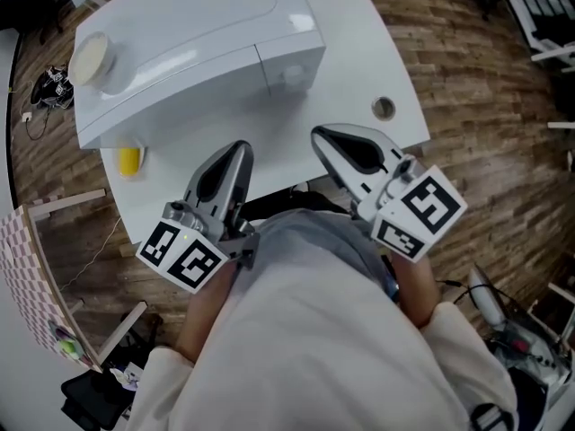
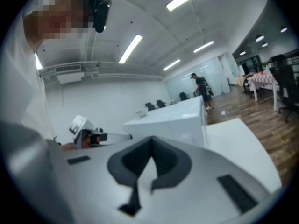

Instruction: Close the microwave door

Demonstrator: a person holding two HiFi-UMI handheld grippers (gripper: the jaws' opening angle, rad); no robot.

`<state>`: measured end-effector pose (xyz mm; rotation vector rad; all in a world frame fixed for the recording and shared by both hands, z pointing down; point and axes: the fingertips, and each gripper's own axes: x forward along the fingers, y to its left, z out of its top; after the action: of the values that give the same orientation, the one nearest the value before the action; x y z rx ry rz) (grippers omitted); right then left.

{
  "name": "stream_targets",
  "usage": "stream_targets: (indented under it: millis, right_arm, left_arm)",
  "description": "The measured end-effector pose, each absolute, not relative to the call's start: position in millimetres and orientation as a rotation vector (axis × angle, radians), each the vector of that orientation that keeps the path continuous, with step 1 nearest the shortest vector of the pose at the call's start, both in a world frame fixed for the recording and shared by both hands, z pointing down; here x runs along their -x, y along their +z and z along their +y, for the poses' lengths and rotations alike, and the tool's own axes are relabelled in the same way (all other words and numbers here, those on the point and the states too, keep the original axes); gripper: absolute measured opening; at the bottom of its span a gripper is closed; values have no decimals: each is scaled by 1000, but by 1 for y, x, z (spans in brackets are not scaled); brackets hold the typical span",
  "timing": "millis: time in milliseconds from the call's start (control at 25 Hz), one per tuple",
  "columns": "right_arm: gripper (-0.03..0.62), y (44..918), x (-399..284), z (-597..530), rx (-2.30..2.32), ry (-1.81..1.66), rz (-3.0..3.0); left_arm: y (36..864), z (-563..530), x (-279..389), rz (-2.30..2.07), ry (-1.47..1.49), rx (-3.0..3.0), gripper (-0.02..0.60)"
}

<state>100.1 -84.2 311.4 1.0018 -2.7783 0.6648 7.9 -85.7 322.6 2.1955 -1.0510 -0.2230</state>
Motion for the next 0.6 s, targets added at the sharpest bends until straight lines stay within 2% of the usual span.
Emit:
stream_targets:
  millis: [600]
  right_arm:
    - [20,305,-118,-69,-1006,678,-2800]
  left_arm:
    - [323,-74,-30,-1004,-196,-2220,17]
